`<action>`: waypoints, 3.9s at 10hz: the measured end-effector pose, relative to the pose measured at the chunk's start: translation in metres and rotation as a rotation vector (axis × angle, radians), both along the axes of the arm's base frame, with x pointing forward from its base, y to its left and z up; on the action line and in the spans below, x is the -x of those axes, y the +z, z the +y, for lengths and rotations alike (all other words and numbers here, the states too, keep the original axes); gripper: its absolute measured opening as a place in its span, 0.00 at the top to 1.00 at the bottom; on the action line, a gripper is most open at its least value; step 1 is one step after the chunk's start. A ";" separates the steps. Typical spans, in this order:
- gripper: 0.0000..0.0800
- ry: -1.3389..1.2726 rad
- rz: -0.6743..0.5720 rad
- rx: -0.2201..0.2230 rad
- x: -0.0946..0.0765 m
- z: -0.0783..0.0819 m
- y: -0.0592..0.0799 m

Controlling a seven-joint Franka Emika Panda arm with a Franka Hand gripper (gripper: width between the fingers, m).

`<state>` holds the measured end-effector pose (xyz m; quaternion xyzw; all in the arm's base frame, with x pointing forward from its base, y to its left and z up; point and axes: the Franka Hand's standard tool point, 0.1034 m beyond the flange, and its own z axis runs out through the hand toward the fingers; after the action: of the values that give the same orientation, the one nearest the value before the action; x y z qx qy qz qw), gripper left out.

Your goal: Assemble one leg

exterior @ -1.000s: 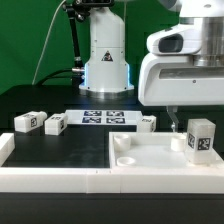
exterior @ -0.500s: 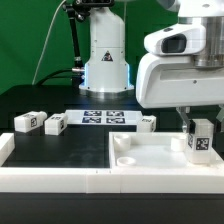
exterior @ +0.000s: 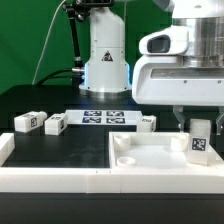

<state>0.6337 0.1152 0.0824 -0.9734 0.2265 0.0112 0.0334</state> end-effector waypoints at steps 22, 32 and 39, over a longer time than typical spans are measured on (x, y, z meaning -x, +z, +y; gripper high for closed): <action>0.19 -0.046 -0.010 0.010 0.005 0.004 -0.003; 0.64 0.369 -0.035 0.034 0.006 0.004 -0.003; 0.64 -0.433 0.008 0.013 0.005 0.001 -0.005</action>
Offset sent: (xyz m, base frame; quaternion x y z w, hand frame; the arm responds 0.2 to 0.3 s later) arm -0.0062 -0.0021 -0.0038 0.0132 0.0127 0.3335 0.9426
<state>0.6284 0.1163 0.0774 -0.9021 0.4305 0.0060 0.0277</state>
